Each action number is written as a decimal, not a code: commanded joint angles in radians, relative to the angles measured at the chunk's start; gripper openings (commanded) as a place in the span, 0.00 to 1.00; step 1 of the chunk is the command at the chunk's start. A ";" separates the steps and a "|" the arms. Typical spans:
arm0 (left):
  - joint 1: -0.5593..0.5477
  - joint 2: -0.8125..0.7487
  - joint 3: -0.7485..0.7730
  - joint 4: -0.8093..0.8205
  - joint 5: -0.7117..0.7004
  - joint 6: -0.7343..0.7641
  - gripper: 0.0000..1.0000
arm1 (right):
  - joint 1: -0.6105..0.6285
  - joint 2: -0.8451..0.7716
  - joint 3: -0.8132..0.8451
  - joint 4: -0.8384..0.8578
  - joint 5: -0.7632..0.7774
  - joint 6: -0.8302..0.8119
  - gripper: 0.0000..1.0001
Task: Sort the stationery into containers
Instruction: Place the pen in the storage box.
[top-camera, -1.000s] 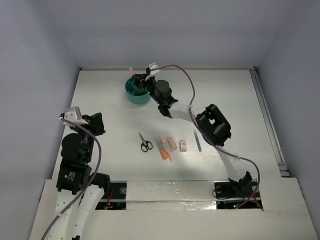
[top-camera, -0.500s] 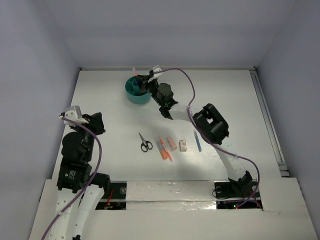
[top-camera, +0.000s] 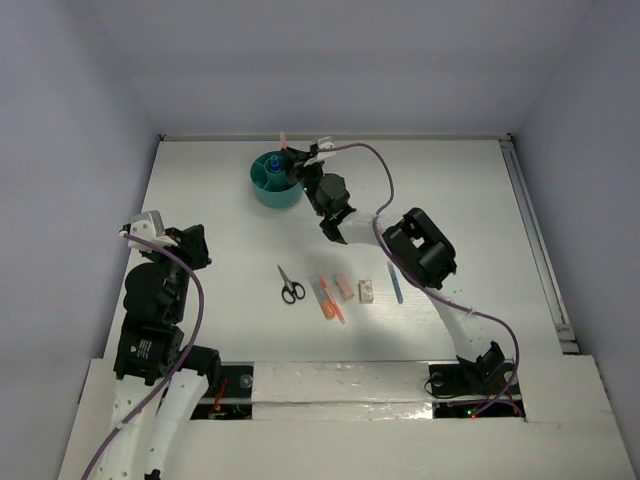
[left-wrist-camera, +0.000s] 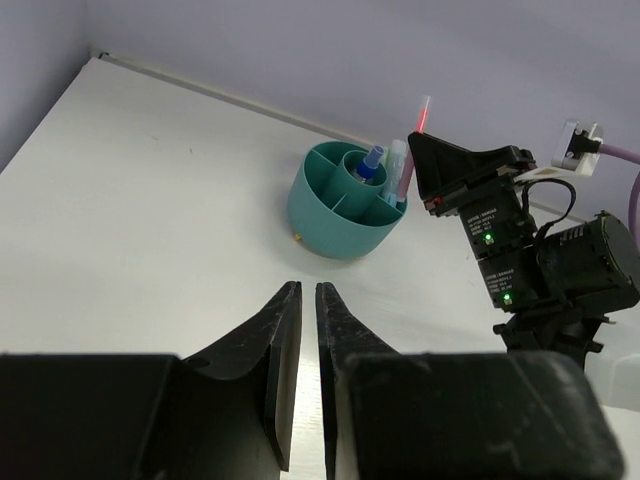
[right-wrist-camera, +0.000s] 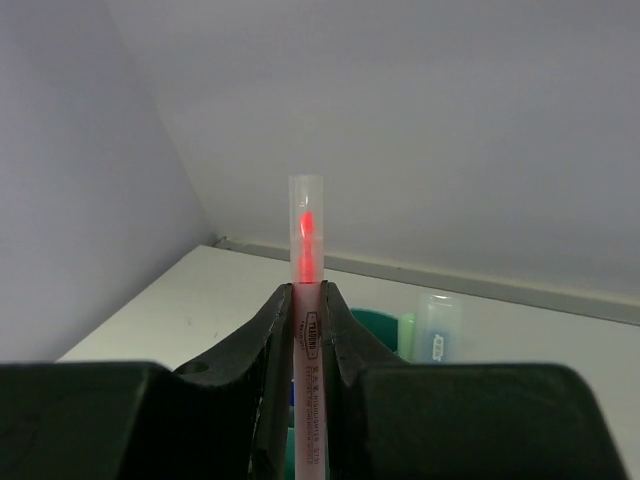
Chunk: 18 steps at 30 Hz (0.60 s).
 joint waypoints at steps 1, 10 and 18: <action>0.008 0.006 0.010 0.052 0.000 0.010 0.09 | 0.010 0.031 0.010 0.103 0.114 0.034 0.00; 0.008 0.002 0.012 0.052 0.009 0.012 0.09 | 0.021 0.062 0.031 0.067 0.184 0.073 0.02; 0.008 -0.004 0.010 0.052 0.007 0.013 0.09 | 0.021 0.088 0.062 0.070 0.217 0.068 0.04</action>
